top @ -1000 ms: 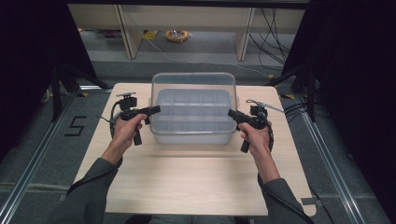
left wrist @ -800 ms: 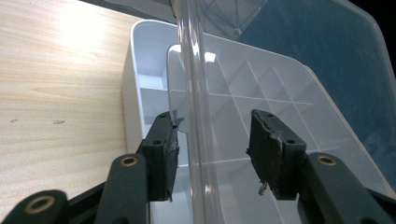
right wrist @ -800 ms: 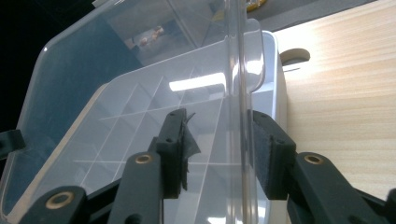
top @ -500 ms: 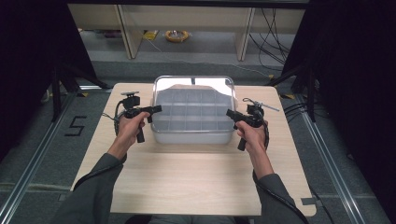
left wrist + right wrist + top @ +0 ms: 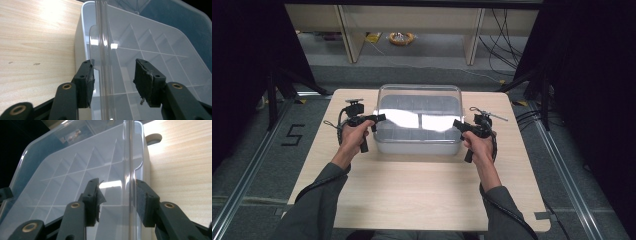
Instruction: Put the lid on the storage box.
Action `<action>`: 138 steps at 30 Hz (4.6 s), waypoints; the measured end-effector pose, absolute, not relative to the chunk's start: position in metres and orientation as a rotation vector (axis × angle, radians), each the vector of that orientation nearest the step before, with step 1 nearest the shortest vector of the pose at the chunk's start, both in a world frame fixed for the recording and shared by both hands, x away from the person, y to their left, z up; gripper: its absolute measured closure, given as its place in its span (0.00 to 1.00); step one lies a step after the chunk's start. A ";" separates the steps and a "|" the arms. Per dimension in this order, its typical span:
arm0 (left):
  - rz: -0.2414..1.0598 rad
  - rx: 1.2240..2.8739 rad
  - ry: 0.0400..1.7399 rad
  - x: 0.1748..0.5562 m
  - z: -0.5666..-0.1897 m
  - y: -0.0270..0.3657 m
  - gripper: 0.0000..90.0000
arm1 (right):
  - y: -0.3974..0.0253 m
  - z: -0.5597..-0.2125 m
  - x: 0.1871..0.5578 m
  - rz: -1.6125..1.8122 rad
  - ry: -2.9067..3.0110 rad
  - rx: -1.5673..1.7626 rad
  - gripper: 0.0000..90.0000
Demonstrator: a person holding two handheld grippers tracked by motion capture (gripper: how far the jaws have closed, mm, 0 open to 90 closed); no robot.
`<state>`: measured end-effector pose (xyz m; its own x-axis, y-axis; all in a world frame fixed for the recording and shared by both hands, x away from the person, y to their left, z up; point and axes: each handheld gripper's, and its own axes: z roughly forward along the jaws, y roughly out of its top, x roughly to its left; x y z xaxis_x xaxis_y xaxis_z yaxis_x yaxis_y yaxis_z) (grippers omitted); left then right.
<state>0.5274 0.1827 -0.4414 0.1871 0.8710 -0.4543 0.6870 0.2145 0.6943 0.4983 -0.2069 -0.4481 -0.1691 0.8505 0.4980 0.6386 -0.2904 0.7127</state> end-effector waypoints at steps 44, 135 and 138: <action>0.229 1.542 1.576 0.530 -0.456 0.185 0.53 | -0.209 -0.444 0.500 1.305 1.841 1.739 0.63; 0.116 1.681 1.202 0.399 -0.446 0.185 0.22 | -0.219 -0.447 0.422 1.484 1.895 1.614 0.33; 0.129 1.695 1.178 0.394 -0.446 0.182 0.21 | -0.219 -0.446 0.418 1.477 1.906 1.601 0.31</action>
